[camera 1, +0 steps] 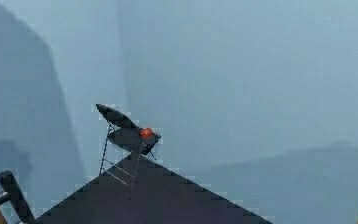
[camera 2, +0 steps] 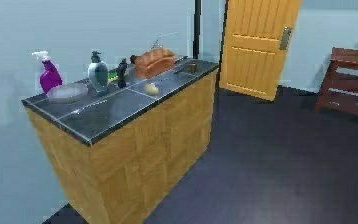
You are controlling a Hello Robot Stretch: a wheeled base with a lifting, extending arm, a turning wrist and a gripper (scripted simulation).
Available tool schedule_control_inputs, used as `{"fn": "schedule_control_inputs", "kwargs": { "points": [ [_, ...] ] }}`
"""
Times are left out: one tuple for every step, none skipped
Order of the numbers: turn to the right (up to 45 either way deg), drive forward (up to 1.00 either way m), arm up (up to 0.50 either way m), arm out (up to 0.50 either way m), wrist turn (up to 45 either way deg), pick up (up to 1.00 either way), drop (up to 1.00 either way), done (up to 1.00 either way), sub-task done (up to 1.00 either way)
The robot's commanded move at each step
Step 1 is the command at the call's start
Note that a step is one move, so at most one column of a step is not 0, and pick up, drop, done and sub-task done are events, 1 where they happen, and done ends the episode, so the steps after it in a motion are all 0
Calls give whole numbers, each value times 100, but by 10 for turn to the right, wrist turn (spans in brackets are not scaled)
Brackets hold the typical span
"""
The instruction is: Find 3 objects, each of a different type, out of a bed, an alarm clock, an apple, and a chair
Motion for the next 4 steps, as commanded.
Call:
{"fn": "schedule_control_inputs", "kwargs": {
  "points": [
    [0,70,0,0,0,0,0,0,0],
    [-150,0,0,0,0,0,0,0,0],
    [0,0,0,0,0,0,0,0,100],
    [-450,0,0,0,0,0,0,0,0]
  ]
}}
